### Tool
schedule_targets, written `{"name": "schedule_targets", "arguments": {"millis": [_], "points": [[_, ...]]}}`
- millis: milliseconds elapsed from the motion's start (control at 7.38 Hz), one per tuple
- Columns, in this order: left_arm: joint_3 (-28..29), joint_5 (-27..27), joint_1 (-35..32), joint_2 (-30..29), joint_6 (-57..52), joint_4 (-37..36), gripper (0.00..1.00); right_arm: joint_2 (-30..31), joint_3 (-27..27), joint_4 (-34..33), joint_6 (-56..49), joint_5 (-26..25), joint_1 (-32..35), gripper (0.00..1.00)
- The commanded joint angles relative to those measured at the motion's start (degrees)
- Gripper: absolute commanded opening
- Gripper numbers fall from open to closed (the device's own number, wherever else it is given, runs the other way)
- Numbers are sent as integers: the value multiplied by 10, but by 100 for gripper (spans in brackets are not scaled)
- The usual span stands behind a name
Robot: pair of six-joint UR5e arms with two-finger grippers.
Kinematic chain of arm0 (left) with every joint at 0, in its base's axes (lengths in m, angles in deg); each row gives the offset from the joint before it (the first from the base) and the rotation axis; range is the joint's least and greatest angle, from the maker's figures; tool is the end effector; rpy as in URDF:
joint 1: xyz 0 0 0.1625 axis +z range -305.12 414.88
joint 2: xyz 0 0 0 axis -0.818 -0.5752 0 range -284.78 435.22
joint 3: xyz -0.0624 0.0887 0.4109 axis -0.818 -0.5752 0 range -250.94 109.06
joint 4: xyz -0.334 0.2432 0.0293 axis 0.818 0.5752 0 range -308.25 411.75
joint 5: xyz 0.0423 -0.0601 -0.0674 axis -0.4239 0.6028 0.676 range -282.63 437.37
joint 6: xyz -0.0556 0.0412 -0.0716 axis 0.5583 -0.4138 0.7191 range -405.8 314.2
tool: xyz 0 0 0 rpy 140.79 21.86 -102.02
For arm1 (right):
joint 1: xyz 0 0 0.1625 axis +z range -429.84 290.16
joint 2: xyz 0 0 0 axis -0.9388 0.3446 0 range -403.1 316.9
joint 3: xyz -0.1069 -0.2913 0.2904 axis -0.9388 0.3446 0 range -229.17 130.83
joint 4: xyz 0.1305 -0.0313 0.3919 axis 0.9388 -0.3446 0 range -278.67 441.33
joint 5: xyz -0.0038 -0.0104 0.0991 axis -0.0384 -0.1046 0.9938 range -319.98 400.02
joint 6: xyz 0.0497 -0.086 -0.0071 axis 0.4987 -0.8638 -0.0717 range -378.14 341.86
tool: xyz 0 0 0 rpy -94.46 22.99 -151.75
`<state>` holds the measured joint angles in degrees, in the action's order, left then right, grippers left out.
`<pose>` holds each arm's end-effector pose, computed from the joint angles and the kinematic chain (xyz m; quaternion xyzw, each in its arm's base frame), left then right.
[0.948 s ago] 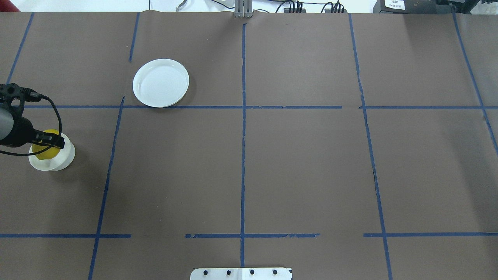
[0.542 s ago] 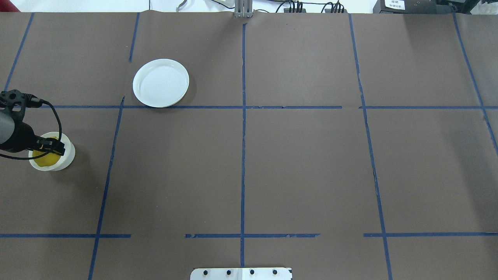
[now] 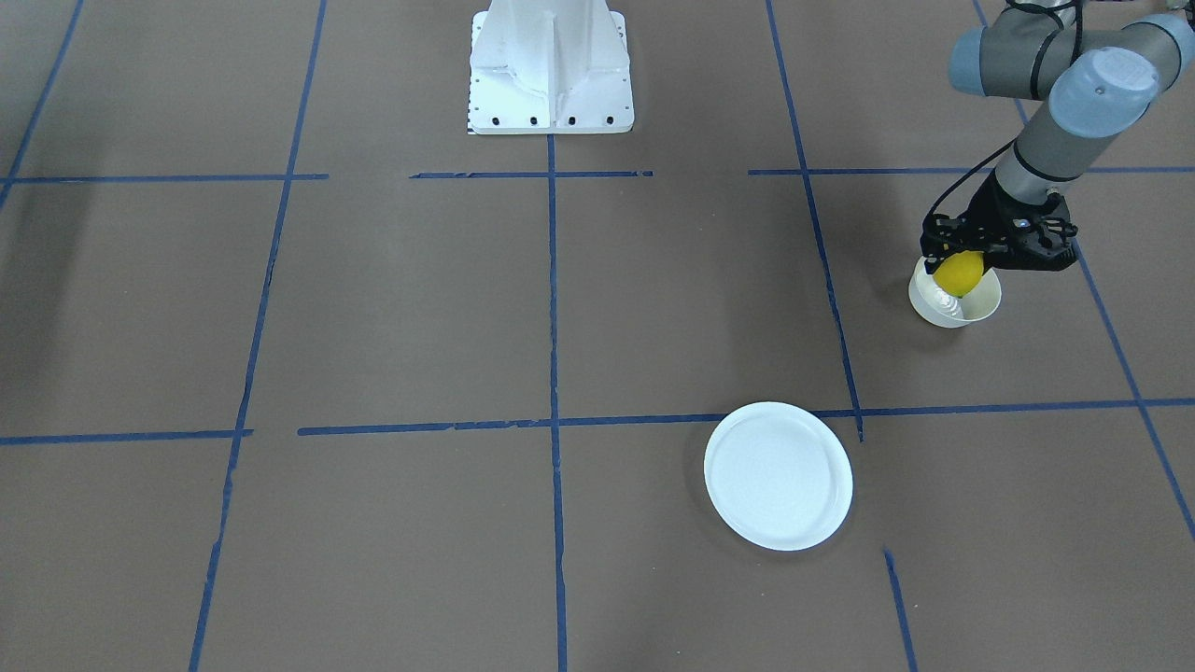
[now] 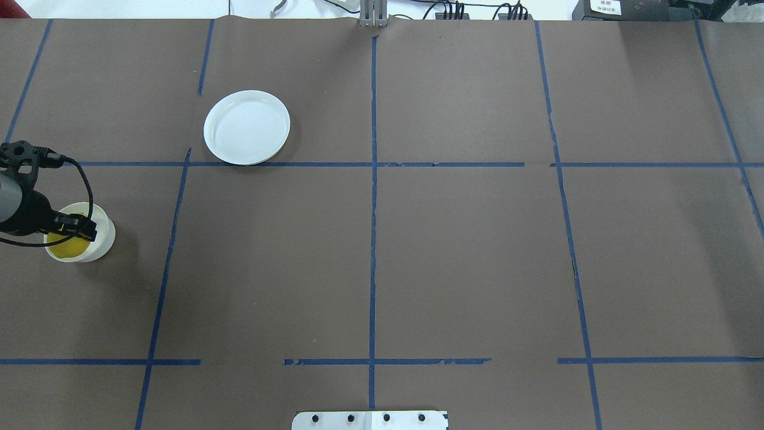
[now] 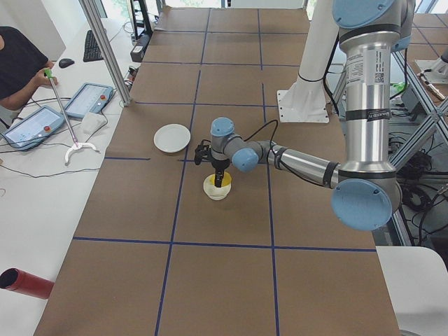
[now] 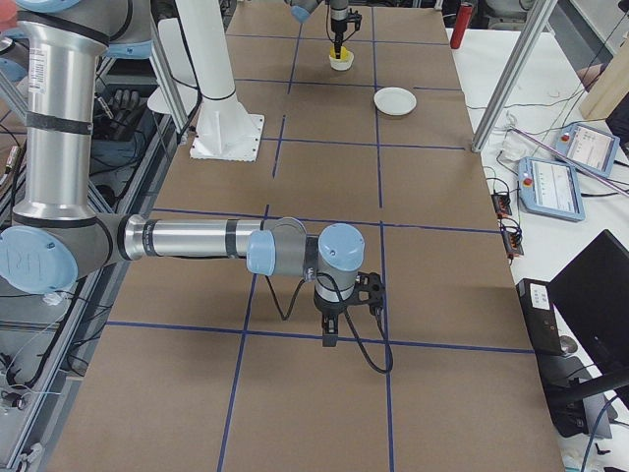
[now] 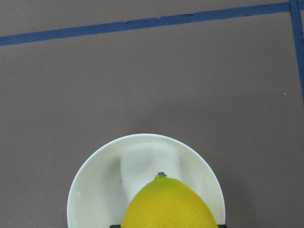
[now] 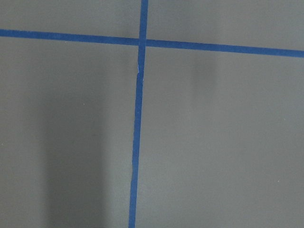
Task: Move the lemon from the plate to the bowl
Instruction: 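Lower the lemon into the bowl and open the left gripper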
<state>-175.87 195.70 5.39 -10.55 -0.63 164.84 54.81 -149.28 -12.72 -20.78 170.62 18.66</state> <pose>0.2499 -0.4251 0.5309 0.0475 0.3633 0.0333 0.9299 0.0572 -0.4323 0.6472 -0.0117 -0.3470 -0.0282 0.9374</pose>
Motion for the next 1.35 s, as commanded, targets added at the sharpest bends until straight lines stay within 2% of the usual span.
{"name": "schedule_targets", "arguments": {"millis": [0,271,542,812,948,1083,1219], "points": [[9,1,0,0,-2,2,99,0,0,0,0,0,0,100],[-1,2,-2,2,-10,2,100,0,0,0,0,0,0,100],[-5,4,-43,7,-99,-4,99,0,0,0,0,0,0,100],[16,93,-168,22,-234,-7,99,0,0,0,0,0,0,100],[40,102,-229,24,-311,-13,99,0,0,0,0,0,0,100],[79,108,-294,13,-400,-48,99,0,0,0,0,0,0,100],[117,145,-346,-21,-463,-101,99,0,0,0,0,0,0,100]]}}
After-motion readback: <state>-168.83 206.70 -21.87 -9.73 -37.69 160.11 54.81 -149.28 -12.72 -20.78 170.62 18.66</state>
